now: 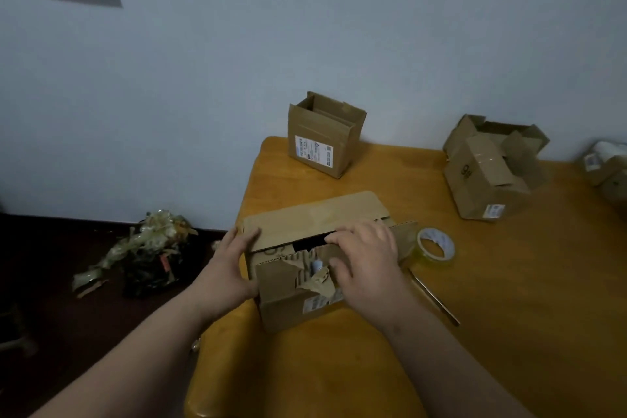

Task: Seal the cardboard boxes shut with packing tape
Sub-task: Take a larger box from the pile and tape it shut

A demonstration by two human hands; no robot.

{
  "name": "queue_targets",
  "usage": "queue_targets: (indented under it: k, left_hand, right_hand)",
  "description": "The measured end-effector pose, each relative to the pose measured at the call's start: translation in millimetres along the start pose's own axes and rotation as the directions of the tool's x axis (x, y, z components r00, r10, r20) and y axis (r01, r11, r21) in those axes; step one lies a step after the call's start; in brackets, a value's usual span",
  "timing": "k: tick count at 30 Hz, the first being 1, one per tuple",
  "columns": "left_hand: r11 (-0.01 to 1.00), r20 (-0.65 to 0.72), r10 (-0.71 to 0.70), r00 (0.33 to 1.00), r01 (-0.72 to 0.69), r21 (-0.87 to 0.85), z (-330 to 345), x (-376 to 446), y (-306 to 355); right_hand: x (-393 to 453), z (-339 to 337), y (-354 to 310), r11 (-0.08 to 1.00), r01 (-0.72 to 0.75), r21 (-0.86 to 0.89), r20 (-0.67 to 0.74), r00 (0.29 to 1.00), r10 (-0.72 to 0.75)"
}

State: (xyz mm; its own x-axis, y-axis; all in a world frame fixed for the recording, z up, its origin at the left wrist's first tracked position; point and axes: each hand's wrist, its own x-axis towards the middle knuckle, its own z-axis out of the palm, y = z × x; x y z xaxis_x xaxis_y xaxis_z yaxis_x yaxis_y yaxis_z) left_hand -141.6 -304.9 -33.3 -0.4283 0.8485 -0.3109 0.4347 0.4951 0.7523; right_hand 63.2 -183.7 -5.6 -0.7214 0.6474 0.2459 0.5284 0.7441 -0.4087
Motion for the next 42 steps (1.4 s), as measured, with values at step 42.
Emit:
queue_targets:
  k: [42]
  left_hand:
    - [0.999,0.362,-0.029,0.932,0.038,-0.018,242,116,153]
  right_hand:
    - [14,25,284,0.882,-0.342,-0.324,0.362,0.816,0.45]
